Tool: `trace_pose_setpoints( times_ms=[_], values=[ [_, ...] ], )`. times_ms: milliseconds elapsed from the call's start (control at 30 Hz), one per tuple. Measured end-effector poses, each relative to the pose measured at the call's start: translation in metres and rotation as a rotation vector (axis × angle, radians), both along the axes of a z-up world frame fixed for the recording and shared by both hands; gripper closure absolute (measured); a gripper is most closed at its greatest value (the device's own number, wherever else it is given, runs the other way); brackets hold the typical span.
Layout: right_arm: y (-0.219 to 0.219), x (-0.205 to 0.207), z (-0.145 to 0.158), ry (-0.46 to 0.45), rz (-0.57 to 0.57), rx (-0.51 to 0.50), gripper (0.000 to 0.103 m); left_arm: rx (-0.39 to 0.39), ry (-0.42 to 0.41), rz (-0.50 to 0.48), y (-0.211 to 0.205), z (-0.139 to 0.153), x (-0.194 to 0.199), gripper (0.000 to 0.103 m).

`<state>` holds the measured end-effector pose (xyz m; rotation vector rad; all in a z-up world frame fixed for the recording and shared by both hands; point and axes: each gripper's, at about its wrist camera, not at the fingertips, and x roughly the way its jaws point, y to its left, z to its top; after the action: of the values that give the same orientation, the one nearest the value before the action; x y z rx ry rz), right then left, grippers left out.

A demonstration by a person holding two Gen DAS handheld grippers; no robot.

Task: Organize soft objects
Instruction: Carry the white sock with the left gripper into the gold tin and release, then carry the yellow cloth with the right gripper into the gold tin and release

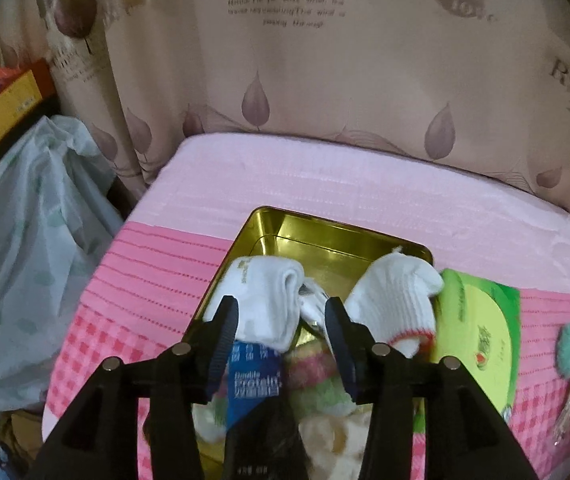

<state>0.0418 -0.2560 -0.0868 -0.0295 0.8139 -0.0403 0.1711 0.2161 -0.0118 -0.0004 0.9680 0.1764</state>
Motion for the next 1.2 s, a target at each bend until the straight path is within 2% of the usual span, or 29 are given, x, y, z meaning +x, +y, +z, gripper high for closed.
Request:
trace_pose_setpoints(
  times_ms=[267, 467, 667, 900, 1033, 1200],
  values=[
    [0.023, 0.001, 0.014, -0.018, 0.039, 0.028, 0.069, 0.05, -0.044, -0.053, -0.02, 0.009, -0.049, 0.056],
    [0.063, 0.012, 0.036, -0.045, 0.12, 0.066, 0.069, 0.107, -0.064, -0.05, -0.02, 0.003, -0.08, 0.056],
    [0.123, 0.028, 0.058, -0.065, 0.243, 0.11, 0.069, 0.06, -0.073, 0.03, 0.003, -0.002, -0.096, 0.056],
    [0.2, 0.04, 0.062, -0.057, 0.383, 0.126, 0.069, 0.02, -0.064, 0.093, 0.024, -0.007, -0.101, 0.056],
    [0.232, 0.046, 0.063, -0.043, 0.44, 0.136, 0.069, 0.048, -0.06, 0.119, 0.027, -0.012, -0.1, 0.056],
    [0.273, 0.057, 0.063, -0.035, 0.502, 0.134, 0.069, 0.039, -0.043, 0.136, 0.034, -0.019, -0.098, 0.056]
  ],
)
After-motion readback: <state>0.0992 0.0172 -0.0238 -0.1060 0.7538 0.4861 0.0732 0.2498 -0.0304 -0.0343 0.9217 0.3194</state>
